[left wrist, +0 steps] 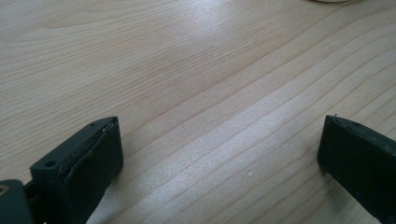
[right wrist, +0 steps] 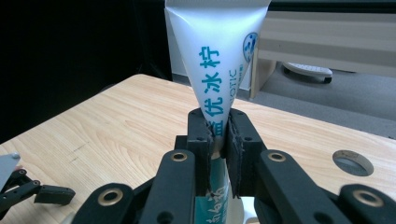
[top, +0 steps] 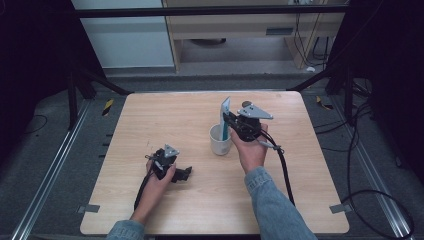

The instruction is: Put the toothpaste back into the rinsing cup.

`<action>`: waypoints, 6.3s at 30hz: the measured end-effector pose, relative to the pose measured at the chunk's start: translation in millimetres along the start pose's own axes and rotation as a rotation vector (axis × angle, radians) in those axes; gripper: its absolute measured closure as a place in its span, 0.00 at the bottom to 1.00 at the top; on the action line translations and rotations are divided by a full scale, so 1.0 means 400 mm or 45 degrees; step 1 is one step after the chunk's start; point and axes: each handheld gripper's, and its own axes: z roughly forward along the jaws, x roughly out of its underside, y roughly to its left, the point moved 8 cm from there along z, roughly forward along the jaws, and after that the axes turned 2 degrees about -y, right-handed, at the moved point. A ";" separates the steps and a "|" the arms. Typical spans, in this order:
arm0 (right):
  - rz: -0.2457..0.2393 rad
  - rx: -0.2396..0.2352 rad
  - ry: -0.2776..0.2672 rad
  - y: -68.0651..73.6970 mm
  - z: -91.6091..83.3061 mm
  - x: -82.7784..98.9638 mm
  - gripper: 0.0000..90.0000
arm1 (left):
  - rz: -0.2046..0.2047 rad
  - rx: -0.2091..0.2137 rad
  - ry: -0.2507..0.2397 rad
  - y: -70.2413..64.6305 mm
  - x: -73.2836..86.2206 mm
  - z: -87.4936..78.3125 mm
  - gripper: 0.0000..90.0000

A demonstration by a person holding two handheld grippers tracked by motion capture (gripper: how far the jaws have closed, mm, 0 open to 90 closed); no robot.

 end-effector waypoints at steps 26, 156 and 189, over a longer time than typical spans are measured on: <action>0.115 -0.006 0.060 -0.026 0.026 0.083 0.90 | 0.001 0.000 0.000 0.000 0.000 0.000 0.00; -0.101 0.037 0.388 -0.109 -0.102 0.092 0.08 | 0.009 0.015 -0.003 -0.003 -0.006 0.007 0.00; -0.181 0.117 0.455 -0.281 -0.259 0.236 0.08 | 0.008 0.014 -0.002 -0.003 -0.006 0.006 0.00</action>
